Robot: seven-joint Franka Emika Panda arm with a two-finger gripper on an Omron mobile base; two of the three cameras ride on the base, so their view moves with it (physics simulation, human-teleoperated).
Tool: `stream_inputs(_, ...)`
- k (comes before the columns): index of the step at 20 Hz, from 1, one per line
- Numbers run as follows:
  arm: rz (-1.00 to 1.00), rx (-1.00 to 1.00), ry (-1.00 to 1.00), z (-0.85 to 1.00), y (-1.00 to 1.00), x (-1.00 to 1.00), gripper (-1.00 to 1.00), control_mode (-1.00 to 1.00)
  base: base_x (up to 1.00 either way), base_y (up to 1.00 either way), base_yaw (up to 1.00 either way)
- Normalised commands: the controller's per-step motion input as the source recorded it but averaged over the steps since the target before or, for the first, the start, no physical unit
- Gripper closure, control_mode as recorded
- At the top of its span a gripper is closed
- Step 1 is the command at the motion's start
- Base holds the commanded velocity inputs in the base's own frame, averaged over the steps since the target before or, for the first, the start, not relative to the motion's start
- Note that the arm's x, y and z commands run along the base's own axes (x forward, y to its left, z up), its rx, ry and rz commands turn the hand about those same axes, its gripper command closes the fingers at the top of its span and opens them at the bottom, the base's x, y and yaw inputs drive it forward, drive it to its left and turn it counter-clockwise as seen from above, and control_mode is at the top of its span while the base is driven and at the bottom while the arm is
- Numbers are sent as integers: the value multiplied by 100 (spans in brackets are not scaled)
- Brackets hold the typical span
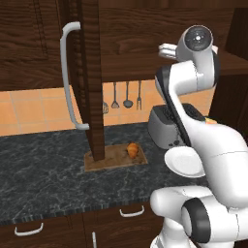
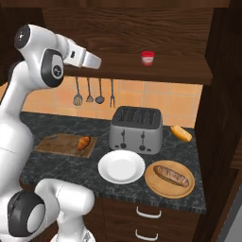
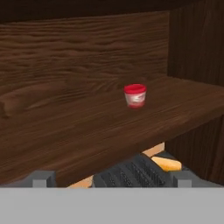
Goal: From the different types of pastries on the counter, select a croissant and place it on the cutting board. Then retrieve a jar of jam from the cabinet and place it alongside the croissant on the cutting board.
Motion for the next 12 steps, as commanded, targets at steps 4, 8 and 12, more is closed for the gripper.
stream_inputs(4, 0, 3, 12, 15, -39, 16, -100, -100, 0, 0, 0)
stream_inputs(8, 0, 0, 0, 0, -39, 5, -100, -100, 0, 0, 0)
stream_inputs(12, 0, -5, -7, 0, -30, 3, -100, -100, 0, 0, 0)
